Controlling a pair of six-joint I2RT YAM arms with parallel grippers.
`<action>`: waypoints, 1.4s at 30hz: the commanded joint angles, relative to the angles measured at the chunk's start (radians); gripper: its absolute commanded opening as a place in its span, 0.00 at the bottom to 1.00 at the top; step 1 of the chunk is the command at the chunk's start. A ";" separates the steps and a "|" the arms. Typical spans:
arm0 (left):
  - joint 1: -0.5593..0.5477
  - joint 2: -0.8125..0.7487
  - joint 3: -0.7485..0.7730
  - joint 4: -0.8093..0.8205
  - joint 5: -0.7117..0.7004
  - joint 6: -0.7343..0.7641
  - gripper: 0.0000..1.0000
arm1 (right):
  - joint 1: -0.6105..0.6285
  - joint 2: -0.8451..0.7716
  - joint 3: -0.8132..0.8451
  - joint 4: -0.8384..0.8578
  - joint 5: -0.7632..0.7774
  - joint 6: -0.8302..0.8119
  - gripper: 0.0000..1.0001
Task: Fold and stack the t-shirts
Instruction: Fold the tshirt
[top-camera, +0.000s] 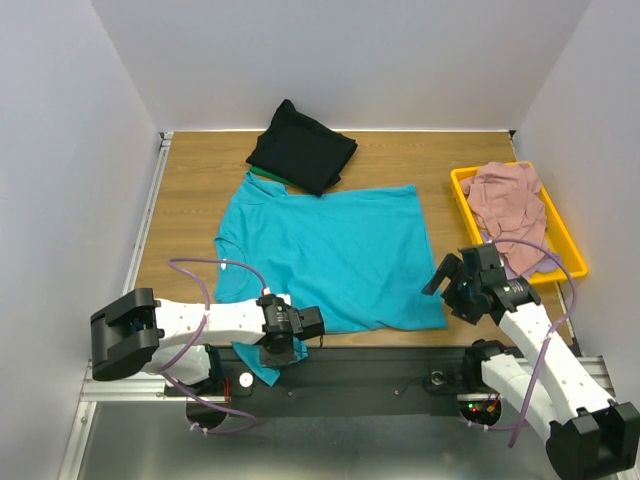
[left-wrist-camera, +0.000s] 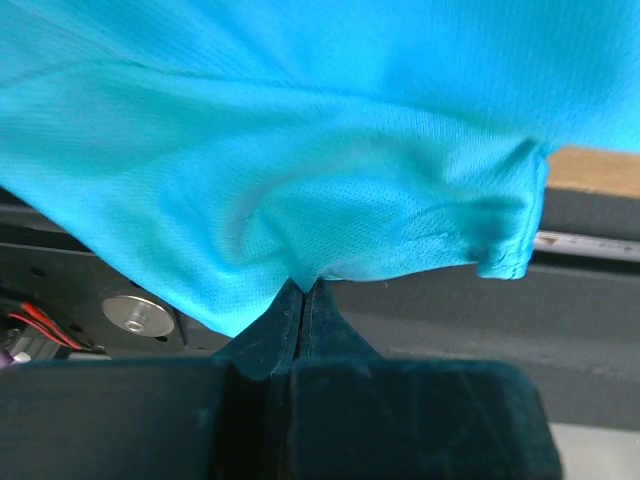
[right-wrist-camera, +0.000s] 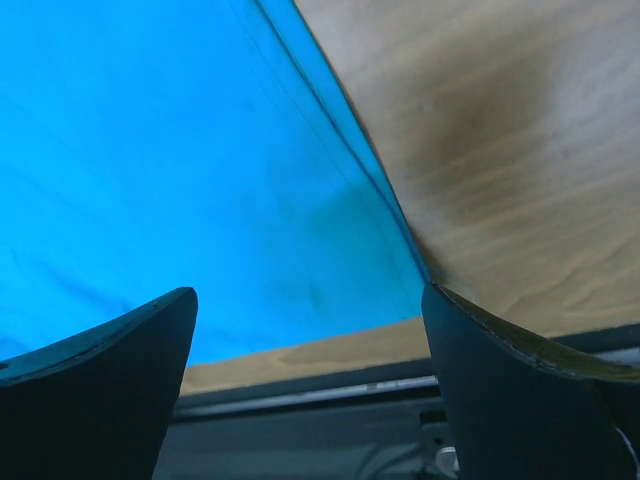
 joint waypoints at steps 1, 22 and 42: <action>-0.005 0.001 0.053 -0.114 -0.110 -0.072 0.00 | 0.001 -0.022 -0.042 -0.082 -0.089 0.064 1.00; 0.004 -0.088 0.078 -0.149 -0.164 -0.138 0.00 | 0.003 0.015 -0.181 0.068 -0.055 0.104 0.59; 0.058 -0.215 0.079 -0.183 -0.194 -0.149 0.00 | 0.003 -0.037 -0.109 0.004 0.094 0.164 0.07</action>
